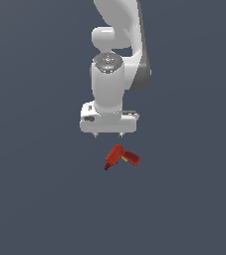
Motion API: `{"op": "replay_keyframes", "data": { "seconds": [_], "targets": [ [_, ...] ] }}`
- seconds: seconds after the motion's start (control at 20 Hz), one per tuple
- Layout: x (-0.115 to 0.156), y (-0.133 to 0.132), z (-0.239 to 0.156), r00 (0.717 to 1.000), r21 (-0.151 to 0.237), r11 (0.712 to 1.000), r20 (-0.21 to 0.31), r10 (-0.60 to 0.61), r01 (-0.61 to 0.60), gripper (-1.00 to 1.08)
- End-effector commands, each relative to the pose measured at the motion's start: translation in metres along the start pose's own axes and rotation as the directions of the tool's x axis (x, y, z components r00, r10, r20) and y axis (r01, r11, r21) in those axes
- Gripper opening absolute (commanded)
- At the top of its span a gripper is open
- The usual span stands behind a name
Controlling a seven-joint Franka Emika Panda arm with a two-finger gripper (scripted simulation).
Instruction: Pick up the object and move it to a goal position.
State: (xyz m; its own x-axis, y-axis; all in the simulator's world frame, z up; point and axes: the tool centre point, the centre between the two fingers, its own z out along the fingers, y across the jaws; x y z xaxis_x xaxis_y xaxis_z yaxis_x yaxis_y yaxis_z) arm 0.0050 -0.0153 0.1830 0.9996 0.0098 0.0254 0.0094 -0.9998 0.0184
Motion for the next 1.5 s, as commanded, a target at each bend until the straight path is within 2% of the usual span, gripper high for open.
{"op": "replay_keyframes", "data": {
  "seconds": [0.0, 0.85, 1.15, 1.45],
  "targets": [
    [0.0, 0.0, 0.0, 1.0, 0.0, 1.0, 0.0, 0.0, 0.0, 1.08],
    [-0.001, -0.002, 0.007, 1.0, 0.007, 1.0, 0.023, -0.014, 0.014, 1.08],
    [0.005, 0.001, 0.019, 0.997, 0.037, 0.999, 0.066, 0.03, -0.032, 1.08],
    [0.014, 0.005, 0.038, 0.985, 0.091, 0.99, 0.142, 0.098, -0.112, 1.08]
  ]
}}
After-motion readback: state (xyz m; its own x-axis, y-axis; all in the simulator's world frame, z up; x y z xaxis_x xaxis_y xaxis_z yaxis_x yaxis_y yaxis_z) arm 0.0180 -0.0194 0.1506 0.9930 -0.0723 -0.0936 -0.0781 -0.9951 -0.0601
